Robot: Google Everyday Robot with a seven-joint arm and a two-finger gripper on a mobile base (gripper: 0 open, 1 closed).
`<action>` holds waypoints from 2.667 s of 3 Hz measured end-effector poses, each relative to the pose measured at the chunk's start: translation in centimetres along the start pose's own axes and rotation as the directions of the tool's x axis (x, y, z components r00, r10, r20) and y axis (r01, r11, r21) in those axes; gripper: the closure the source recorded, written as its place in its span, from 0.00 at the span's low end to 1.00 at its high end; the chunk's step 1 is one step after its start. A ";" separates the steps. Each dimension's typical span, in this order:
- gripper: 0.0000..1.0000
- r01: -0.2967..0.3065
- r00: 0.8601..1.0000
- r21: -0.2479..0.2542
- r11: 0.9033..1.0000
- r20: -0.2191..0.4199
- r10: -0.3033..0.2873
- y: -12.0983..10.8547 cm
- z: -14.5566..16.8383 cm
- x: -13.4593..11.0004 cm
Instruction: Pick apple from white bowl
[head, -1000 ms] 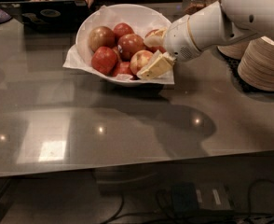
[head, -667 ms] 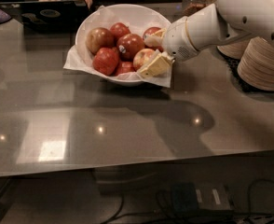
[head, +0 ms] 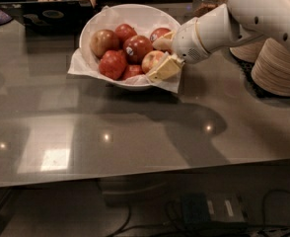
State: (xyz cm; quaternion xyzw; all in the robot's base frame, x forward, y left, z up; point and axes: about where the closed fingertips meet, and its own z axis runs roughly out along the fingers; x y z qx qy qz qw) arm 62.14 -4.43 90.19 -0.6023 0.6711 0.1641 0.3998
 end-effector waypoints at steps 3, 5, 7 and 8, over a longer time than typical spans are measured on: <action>1.00 0.002 1.000 -0.002 1.000 0.003 -0.002 0.0 0.0 -0.1; 1.00 0.036 0.992 -0.033 0.999 0.123 -0.032 -0.6 -2.1 -3.5; 1.00 0.121 0.958 -0.088 0.989 0.270 -0.093 -0.7 -7.5 -9.1; 1.00 0.121 0.958 -0.088 0.989 0.270 -0.093 -0.7 -7.5 -9.1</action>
Offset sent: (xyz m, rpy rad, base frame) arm 0.0000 0.0000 0.0000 0.0000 0.0000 0.0000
